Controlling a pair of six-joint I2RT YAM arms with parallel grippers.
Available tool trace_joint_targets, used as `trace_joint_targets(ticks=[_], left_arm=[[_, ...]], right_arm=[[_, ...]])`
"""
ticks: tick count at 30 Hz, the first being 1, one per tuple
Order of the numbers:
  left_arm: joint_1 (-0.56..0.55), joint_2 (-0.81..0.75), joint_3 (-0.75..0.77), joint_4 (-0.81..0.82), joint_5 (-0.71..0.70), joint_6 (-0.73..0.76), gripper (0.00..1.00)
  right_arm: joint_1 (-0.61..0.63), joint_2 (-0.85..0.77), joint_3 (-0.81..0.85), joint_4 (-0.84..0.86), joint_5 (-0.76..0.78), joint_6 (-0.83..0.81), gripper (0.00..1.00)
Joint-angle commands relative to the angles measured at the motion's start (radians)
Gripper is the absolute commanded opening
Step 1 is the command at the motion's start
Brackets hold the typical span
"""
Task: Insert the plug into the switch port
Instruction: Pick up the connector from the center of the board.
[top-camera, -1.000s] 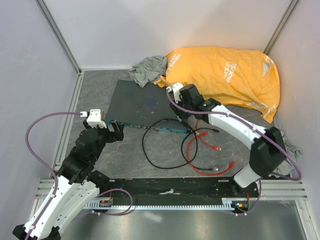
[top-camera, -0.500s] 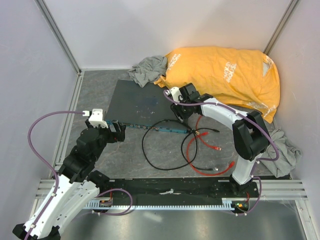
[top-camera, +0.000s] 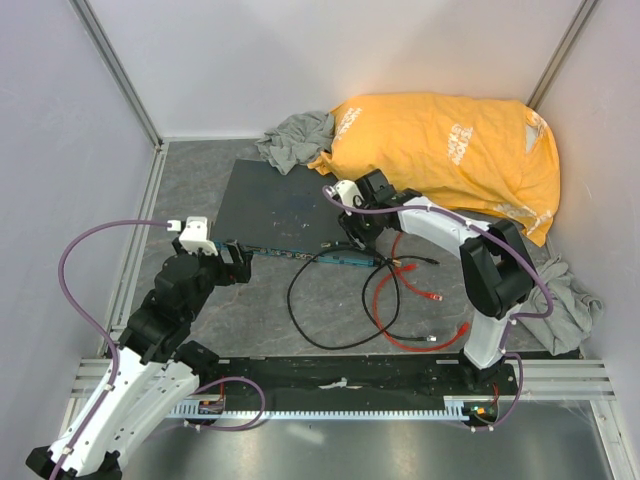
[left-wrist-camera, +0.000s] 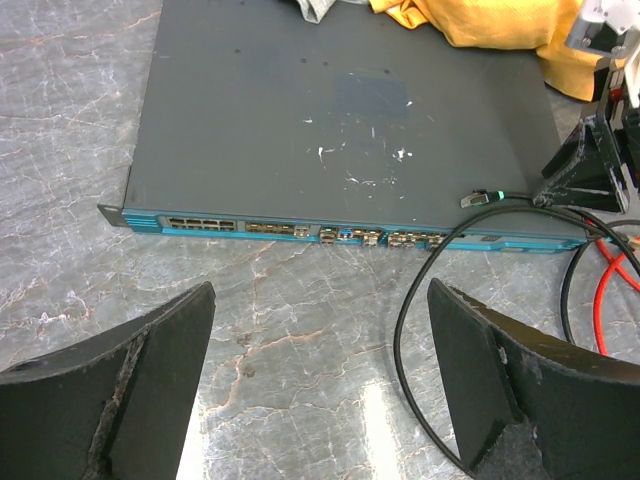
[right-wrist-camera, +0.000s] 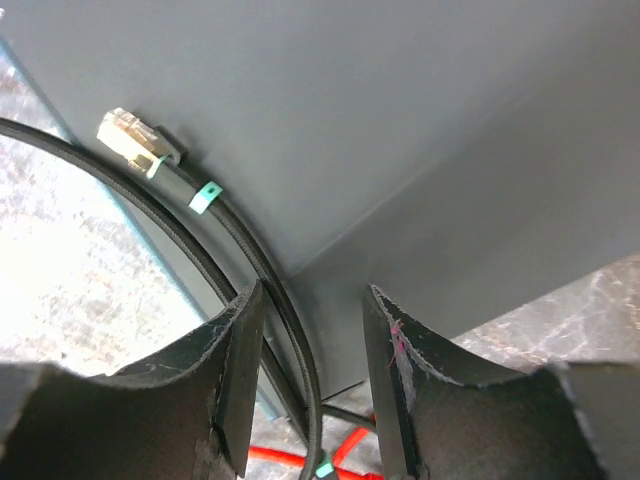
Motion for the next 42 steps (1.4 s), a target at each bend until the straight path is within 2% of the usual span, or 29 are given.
trace_joint_targets(ticks=[1, 8, 12, 15, 16, 19, 21, 23, 24, 26, 29, 33, 34, 38, 42], left_arm=[[0.008, 0.01, -0.005, 0.042, 0.019, -0.009, 0.93], [0.011, 0.007, -0.005, 0.04, 0.021, -0.009, 0.93], [0.011, 0.007, -0.006, 0.04, 0.021, -0.009, 0.92], [0.013, 0.007, -0.006, 0.04, 0.021, -0.009, 0.92], [0.011, 0.01, -0.006, 0.04, 0.021, -0.009, 0.92], [0.013, 0.01, -0.006, 0.042, 0.021, -0.009, 0.92], [0.013, 0.012, -0.006, 0.043, 0.01, -0.009, 0.92], [0.013, 0.004, -0.005, 0.043, -0.002, -0.014, 0.92], [0.013, -0.003, -0.002, 0.046, -0.013, -0.025, 0.93], [0.011, -0.023, -0.005, 0.06, -0.016, -0.04, 0.93], [0.013, -0.031, -0.02, 0.089, 0.004, -0.074, 0.93], [0.013, 0.025, -0.032, 0.131, 0.089, -0.141, 0.93], [0.013, 0.041, -0.039, 0.169, 0.112, -0.155, 0.93], [0.011, 0.128, -0.072, 0.299, 0.209, -0.235, 0.93], [0.001, 0.217, -0.111, 0.457, 0.254, -0.336, 0.92]], right_arm=[[0.04, 0.008, 0.019, -0.045, -0.029, -0.028, 0.51], [0.098, 0.036, 0.029, -0.036, -0.032, -0.049, 0.5], [0.126, 0.068, 0.028, -0.035, 0.002, -0.057, 0.46], [0.127, 0.074, 0.023, -0.032, -0.003, -0.033, 0.33], [0.127, 0.071, 0.022, -0.018, -0.013, -0.025, 0.24], [0.127, 0.036, 0.009, 0.028, -0.049, 0.038, 0.05], [0.127, -0.001, 0.005, 0.063, -0.085, 0.121, 0.0], [0.127, -0.021, 0.003, 0.116, -0.13, 0.19, 0.0], [0.127, -0.041, -0.009, 0.142, -0.142, 0.296, 0.0], [0.127, -0.062, -0.032, 0.229, -0.19, 0.378, 0.0], [0.129, -0.111, -0.116, 0.375, -0.182, 0.576, 0.0], [0.13, -0.194, -0.307, 0.626, -0.204, 0.827, 0.0], [0.132, -0.208, -0.338, 0.727, -0.21, 0.939, 0.0], [0.155, -0.269, -0.472, 0.887, -0.15, 1.133, 0.0], [0.184, -0.337, -0.578, 0.988, -0.097, 1.245, 0.0]])
